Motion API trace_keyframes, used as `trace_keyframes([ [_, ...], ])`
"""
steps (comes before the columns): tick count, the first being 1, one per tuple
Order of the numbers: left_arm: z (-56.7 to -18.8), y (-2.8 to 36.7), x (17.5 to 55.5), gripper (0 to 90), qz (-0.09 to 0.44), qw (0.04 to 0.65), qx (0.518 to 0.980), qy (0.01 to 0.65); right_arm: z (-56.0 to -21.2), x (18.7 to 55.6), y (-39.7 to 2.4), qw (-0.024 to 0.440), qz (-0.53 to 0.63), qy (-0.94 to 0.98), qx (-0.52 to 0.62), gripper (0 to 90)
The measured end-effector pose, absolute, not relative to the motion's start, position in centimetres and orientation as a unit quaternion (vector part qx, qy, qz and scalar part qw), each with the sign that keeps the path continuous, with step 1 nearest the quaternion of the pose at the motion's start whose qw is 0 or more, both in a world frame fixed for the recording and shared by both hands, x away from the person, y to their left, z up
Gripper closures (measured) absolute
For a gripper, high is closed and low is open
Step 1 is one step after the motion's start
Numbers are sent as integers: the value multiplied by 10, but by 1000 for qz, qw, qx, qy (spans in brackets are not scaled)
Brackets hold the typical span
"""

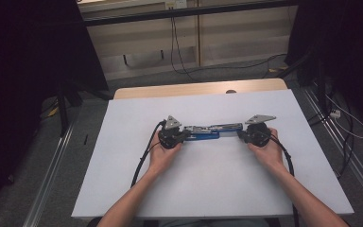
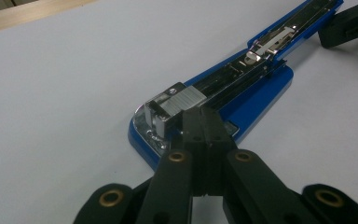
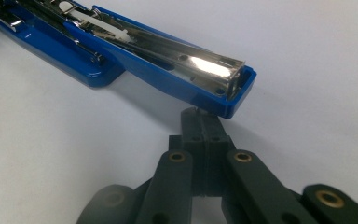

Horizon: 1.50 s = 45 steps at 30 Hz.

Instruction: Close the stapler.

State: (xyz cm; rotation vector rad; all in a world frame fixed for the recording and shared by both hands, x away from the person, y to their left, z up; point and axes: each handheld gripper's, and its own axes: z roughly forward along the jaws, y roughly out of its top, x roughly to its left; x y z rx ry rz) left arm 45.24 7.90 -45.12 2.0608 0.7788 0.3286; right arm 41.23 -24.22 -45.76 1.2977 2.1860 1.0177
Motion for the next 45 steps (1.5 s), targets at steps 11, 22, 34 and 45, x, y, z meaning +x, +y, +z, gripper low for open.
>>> trace_keyframes([
  [11, -451, 79, 452, 900, 142, 438, 833, 307, -457, 412, -243, 205, 372, 777, 465, 900],
  [22, -451, 79, 452, 900, 140, 439, 832, 309, -455, 412, -244, 212, 384, 770, 462, 900],
  [34, -451, 78, 452, 900, 142, 439, 833, 306, -452, 411, -244, 220, 399, 763, 458, 900],
  [45, -451, 79, 452, 900, 144, 437, 833, 307, -449, 409, -242, 222, 416, 758, 450, 900],
])
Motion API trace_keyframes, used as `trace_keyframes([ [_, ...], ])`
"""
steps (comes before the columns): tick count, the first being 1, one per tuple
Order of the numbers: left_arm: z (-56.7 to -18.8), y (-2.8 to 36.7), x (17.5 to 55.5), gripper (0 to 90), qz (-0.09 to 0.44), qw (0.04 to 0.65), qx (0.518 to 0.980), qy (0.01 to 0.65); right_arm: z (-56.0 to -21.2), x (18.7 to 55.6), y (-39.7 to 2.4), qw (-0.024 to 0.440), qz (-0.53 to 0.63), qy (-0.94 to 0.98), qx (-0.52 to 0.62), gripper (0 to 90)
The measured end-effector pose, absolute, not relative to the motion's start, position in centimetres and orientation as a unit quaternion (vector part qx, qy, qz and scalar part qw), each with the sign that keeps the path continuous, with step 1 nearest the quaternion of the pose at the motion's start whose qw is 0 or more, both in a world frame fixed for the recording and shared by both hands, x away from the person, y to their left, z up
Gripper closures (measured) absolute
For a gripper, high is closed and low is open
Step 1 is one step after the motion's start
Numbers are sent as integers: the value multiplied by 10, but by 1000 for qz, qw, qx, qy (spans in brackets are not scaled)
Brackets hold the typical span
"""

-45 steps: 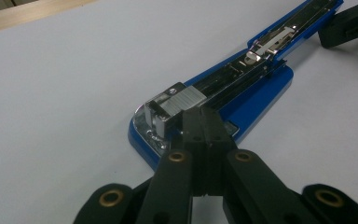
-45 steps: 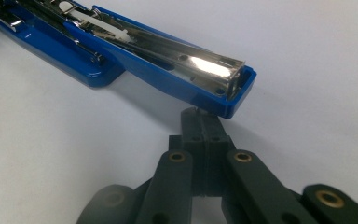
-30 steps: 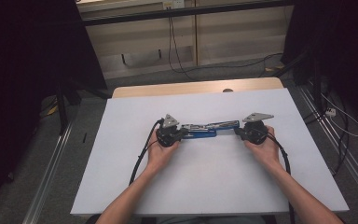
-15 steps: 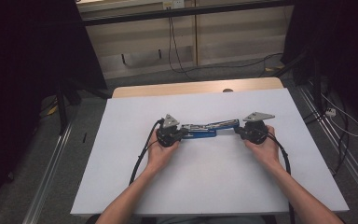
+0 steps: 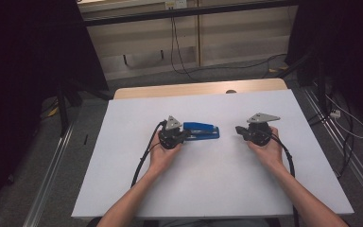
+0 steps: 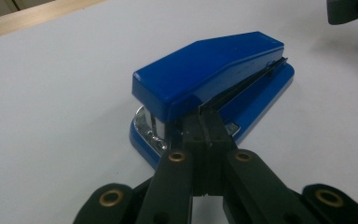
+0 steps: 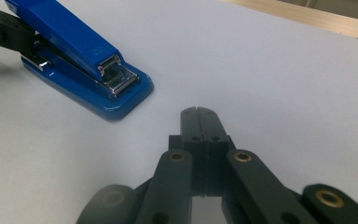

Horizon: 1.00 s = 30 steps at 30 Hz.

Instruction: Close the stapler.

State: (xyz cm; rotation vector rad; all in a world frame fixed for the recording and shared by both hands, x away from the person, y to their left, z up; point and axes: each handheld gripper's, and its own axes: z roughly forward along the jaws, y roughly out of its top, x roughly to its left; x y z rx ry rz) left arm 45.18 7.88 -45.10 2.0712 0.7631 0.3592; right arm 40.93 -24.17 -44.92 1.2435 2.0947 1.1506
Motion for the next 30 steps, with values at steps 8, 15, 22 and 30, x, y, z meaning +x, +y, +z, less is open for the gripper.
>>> trace_keyframes([
  [8, -450, 81, 452, 900, 141, 434, 835, 308, -446, 407, -244, 213, 435, 747, 454, 897],
  [15, -447, 81, 447, 863, 136, 444, 833, 300, -442, 405, -245, 217, 445, 739, 457, 712],
  [22, -442, 83, 444, 783, 127, 459, 826, 303, -439, 402, -249, 218, 454, 729, 464, 472],
  [30, -438, 91, 436, 546, 144, 465, 818, 306, -440, 398, -250, 227, 448, 724, 473, 200],
])
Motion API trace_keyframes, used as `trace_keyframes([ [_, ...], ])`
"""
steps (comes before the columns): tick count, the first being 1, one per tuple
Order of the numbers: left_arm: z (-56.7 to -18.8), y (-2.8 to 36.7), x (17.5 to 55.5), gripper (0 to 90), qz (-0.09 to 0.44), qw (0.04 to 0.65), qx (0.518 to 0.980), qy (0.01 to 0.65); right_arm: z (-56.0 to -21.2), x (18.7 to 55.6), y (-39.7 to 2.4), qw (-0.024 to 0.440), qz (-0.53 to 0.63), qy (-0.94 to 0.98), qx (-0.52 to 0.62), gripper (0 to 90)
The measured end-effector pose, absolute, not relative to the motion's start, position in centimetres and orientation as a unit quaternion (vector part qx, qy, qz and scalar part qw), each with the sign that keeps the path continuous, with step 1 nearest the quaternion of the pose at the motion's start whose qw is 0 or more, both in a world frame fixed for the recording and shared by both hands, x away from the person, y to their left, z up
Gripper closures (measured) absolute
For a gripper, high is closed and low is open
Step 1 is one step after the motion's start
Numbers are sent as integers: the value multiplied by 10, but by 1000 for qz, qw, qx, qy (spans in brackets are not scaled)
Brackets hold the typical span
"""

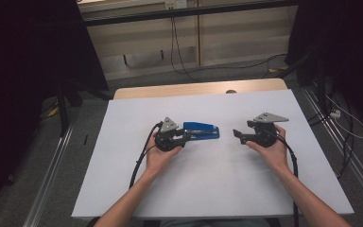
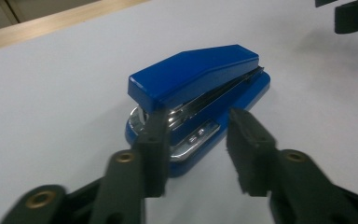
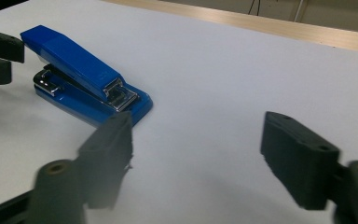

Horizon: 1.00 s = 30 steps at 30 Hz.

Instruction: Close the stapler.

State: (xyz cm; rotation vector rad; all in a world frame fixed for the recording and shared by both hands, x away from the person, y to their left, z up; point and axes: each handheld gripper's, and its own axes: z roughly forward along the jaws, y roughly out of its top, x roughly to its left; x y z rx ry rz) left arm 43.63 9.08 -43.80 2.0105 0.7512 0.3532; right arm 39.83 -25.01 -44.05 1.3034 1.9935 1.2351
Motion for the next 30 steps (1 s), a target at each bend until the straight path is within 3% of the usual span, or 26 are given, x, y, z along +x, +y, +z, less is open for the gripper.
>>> trace_keyframes([
  [2, -436, 94, 435, 440, 146, 471, 812, 312, -440, 396, -250, 229, 450, 716, 482, 93],
  [12, -436, 101, 433, 61, 164, 453, 815, 323, -434, 386, -249, 255, 456, 714, 465, 33],
  [19, -429, 114, 427, 39, 153, 479, 795, 339, -431, 380, -244, 267, 458, 713, 459, 34],
  [30, -424, 129, 404, 36, 198, 472, 794, 329, -423, 367, -246, 272, 463, 709, 457, 46],
])
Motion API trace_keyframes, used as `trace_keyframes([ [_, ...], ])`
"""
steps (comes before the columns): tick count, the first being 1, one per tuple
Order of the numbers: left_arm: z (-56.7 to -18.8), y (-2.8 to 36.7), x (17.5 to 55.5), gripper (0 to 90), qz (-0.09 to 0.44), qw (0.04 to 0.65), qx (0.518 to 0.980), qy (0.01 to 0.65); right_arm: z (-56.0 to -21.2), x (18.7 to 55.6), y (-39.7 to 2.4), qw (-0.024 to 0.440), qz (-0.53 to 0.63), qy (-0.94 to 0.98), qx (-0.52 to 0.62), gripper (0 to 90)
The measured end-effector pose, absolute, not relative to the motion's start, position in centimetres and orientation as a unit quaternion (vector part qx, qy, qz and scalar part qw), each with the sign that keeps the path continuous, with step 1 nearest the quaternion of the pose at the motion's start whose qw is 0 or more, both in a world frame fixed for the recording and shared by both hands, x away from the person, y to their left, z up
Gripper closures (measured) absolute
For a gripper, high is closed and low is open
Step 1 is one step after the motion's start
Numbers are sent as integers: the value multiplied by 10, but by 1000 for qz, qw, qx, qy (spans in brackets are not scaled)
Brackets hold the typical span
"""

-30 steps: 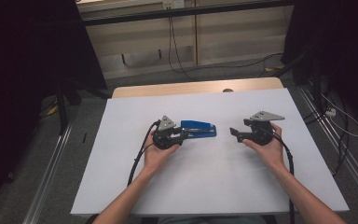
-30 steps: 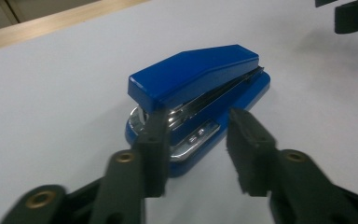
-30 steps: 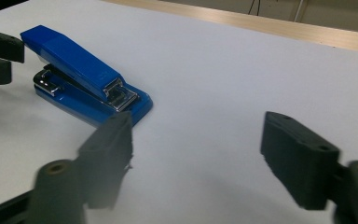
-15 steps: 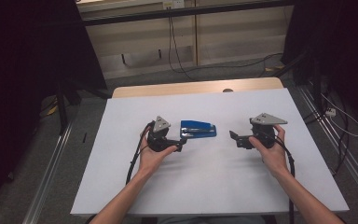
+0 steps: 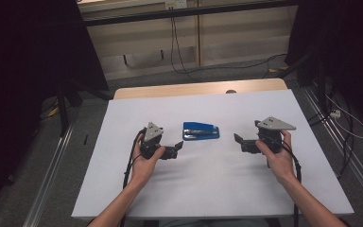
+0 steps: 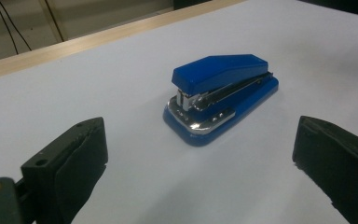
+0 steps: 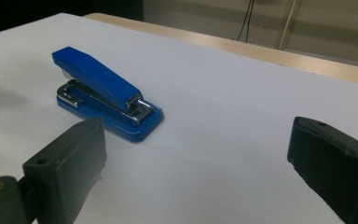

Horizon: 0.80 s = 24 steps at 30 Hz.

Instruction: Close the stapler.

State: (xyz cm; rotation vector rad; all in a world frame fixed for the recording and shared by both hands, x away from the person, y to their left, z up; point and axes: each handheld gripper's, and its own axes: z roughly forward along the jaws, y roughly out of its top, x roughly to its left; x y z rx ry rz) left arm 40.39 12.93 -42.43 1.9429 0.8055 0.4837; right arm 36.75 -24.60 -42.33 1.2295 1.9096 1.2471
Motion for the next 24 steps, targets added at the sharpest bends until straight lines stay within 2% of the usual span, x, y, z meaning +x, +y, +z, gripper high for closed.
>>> trace_keyframes([
  [8, -423, 148, 391, 34, 196, 477, 782, 350, -422, 362, -247, 267, 464, 708, 460, 43],
  [24, -417, 183, 367, 28, 225, 493, 750, 379, -420, 325, -258, 278, 468, 691, 475, 43],
])
